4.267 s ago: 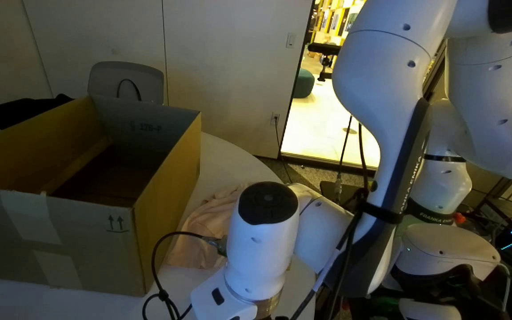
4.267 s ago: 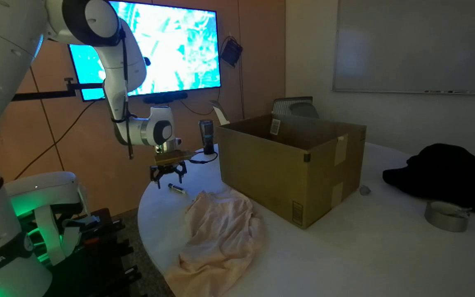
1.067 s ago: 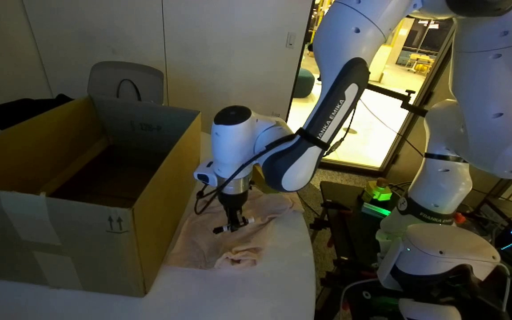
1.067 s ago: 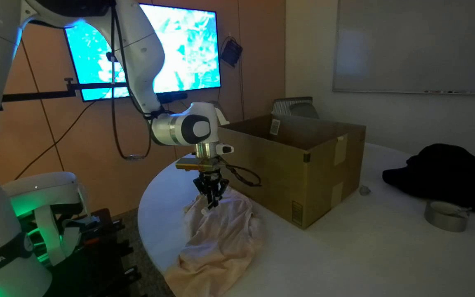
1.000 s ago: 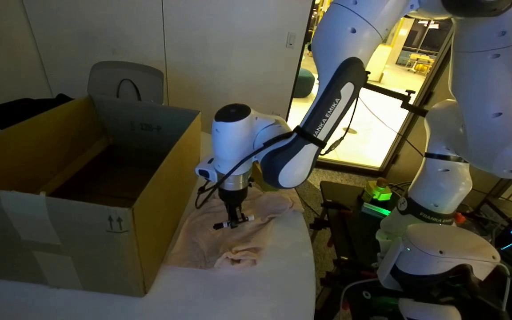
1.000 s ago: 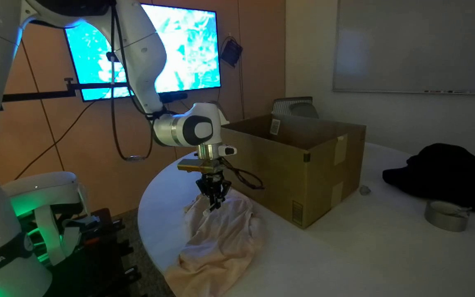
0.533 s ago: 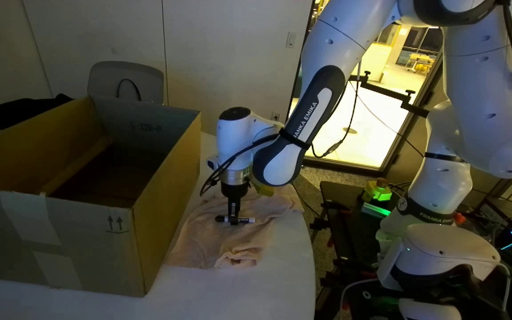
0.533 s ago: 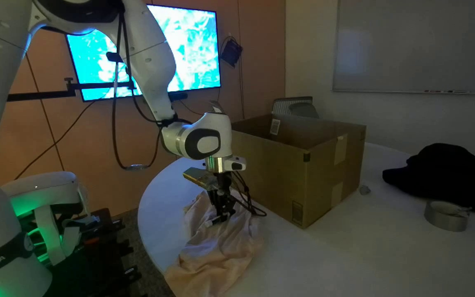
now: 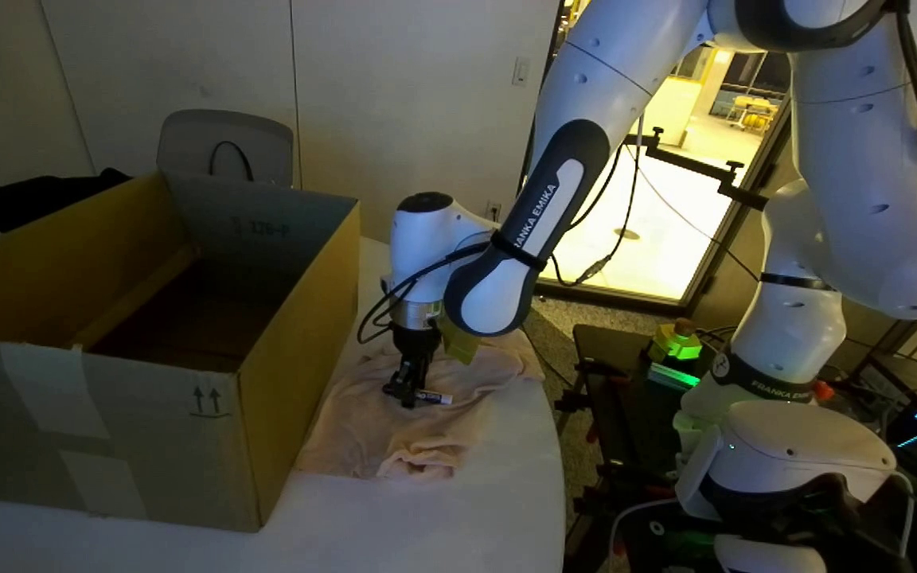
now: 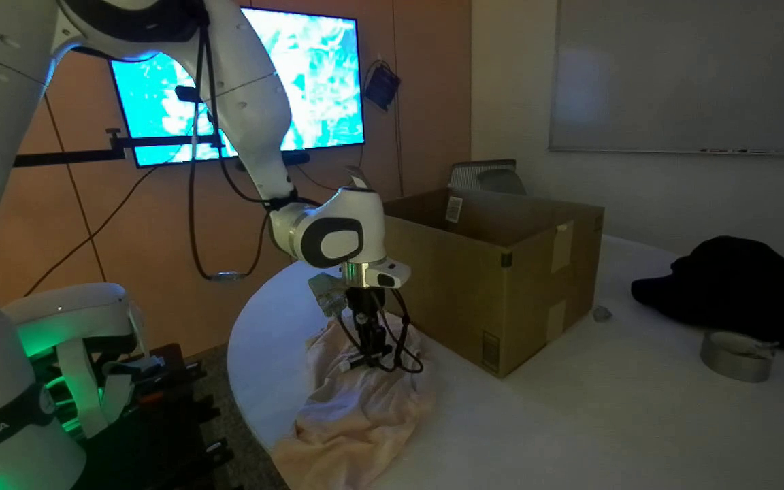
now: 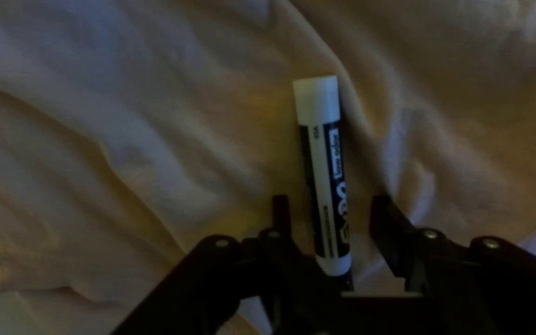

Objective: Put the marker in the shirt, fold the shirt then put it in the box

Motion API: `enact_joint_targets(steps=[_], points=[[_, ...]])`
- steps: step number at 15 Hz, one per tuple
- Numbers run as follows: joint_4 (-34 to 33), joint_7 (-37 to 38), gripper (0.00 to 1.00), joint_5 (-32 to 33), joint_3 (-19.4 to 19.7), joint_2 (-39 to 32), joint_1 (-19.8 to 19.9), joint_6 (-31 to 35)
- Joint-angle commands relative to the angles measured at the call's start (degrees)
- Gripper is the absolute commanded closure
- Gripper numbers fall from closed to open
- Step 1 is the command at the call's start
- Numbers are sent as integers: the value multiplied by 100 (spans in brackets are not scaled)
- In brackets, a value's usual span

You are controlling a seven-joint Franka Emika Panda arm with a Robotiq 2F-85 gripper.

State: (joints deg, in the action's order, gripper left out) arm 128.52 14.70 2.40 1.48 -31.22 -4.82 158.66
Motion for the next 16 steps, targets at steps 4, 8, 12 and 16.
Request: enact_joint_targets(steps=[4, 8, 12, 16], points=[[628, 362, 1, 9, 189, 757, -556, 195], [726, 336, 0, 7, -28, 872, -801, 210], [512, 325, 0, -11, -265, 561, -1006, 222], [285, 512, 0, 116, -162, 170, -1338, 209]])
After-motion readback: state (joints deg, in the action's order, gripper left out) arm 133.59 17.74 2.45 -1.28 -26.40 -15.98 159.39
